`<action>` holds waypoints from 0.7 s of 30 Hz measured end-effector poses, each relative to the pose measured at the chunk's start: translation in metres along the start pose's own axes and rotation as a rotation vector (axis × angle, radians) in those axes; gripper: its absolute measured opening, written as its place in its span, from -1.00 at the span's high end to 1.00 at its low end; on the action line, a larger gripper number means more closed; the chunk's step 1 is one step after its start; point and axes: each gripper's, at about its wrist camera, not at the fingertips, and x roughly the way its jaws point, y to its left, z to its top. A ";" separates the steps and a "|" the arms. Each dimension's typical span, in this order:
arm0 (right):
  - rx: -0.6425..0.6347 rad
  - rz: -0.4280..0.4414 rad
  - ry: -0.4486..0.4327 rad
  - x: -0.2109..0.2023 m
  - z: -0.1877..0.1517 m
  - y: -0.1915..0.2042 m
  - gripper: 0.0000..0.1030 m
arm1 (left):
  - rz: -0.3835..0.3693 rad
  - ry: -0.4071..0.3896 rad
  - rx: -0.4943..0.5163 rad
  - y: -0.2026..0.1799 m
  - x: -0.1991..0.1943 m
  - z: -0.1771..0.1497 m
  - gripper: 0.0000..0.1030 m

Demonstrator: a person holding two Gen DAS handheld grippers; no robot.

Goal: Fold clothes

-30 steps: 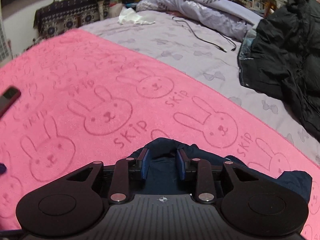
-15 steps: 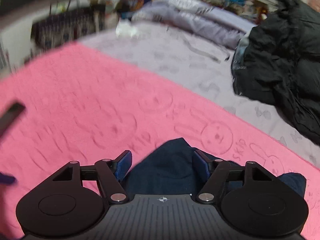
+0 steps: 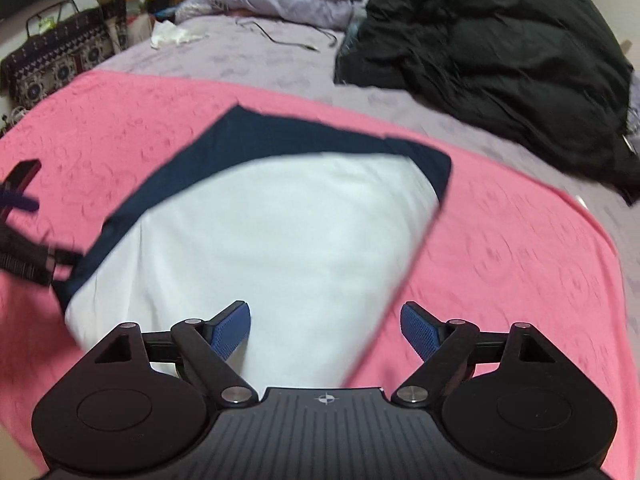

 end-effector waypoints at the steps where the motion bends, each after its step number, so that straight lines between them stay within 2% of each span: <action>1: 0.010 0.006 0.009 -0.004 -0.003 0.000 -0.64 | -0.006 -0.006 0.003 -0.003 -0.003 0.003 -0.98; 5: 0.038 0.035 0.007 -0.019 -0.010 0.008 -0.79 | -0.063 -0.031 0.014 -0.015 -0.016 0.010 -0.98; 10: -0.016 0.045 -0.040 -0.033 -0.021 0.026 -0.95 | -0.085 -0.061 0.058 -0.039 -0.026 0.005 -0.99; 17: -0.056 0.047 -0.147 -0.045 -0.046 0.041 -1.00 | -0.134 -0.101 0.030 -0.060 -0.027 -0.018 -0.99; 21: -0.052 0.066 -0.196 -0.044 -0.068 0.042 -1.00 | -0.122 -0.178 0.020 -0.070 -0.026 -0.041 -0.99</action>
